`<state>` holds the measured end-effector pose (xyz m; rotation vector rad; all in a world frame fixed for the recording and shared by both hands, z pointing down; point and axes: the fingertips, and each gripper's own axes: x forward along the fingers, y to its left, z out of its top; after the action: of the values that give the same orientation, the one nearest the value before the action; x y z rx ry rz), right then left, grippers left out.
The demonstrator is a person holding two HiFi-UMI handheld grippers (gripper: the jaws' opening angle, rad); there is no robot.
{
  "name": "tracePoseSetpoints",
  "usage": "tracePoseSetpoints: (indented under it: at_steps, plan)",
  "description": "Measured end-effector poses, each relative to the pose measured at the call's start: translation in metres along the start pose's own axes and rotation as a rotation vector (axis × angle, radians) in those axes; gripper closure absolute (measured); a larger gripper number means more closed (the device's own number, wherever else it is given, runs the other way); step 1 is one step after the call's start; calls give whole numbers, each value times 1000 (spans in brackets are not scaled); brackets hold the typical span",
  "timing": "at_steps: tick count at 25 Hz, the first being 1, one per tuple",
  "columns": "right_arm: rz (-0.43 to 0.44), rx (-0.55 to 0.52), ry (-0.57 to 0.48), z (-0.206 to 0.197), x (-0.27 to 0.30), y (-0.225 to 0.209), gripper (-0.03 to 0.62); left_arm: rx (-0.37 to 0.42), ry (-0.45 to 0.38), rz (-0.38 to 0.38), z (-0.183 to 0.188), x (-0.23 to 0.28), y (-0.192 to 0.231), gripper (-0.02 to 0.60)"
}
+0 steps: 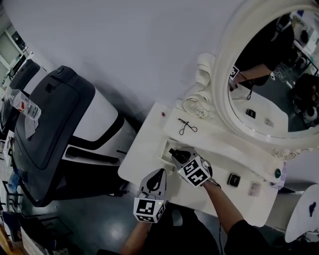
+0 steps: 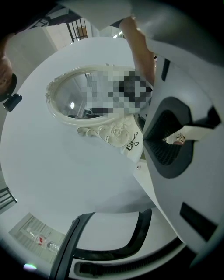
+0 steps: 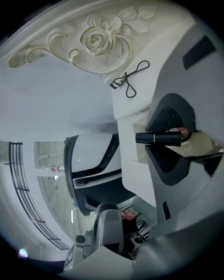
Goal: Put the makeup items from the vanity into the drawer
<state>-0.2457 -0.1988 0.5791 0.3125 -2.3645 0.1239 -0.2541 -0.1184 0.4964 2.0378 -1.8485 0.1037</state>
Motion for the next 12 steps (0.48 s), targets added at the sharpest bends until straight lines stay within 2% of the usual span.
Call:
tracePoseSetpoints:
  at_steps: [12]
  plan:
    - [71, -83, 70, -5, 13, 5, 487, -7, -8, 43, 3, -3, -6, 566]
